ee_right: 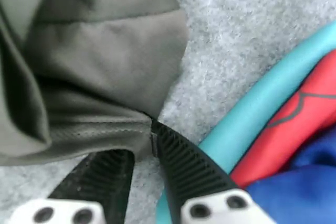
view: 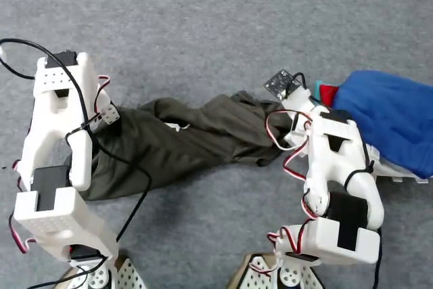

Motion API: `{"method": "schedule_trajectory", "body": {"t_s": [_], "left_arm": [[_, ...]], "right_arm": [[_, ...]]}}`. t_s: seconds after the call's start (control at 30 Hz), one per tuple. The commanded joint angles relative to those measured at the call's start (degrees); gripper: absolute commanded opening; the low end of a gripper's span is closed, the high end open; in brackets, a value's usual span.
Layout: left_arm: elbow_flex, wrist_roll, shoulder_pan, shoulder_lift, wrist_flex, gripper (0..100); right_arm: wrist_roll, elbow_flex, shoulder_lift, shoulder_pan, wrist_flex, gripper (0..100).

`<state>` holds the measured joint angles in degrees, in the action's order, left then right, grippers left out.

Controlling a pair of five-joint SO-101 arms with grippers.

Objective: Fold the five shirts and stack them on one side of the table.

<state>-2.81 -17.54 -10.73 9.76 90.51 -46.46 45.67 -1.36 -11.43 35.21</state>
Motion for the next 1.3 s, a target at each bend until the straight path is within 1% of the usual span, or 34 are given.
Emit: {"method": "schedule_trajectory", "body": {"t_s": [0.0,0.1,0.2,0.47,0.7,1.13,1.2,1.27], "left_arm": [[6.0,-0.7,1.6,-3.1,3.8,18],[11.0,-0.9,2.4,-2.7,7.6,18],[12.0,-2.8,2.8,-2.6,8.5,18],[8.7,-3.3,2.8,3.4,3.6,18],[9.3,-4.7,2.7,9.2,3.3,18],[9.3,-4.8,2.7,8.0,3.1,17],[8.7,-4.8,2.6,8.2,1.0,17],[8.0,-5.0,1.6,8.2,-1.4,13]], "right_arm": [[0.7,-2.7,0.2,-1.2,0.6,0.5],[0.7,-2.7,0.2,-1.2,0.6,0.5],[0.7,-2.7,0.2,-1.2,0.6,0.5],[0.7,-2.7,0.2,-1.2,0.6,0.5],[0.7,-2.7,0.3,-1.2,0.5,0.5],[0.7,-2.7,0.3,-1.2,0.5,0.5],[0.7,-2.7,0.3,-1.2,0.5,0.5],[0.7,-2.7,0.3,-1.2,0.5,0.5]]}}
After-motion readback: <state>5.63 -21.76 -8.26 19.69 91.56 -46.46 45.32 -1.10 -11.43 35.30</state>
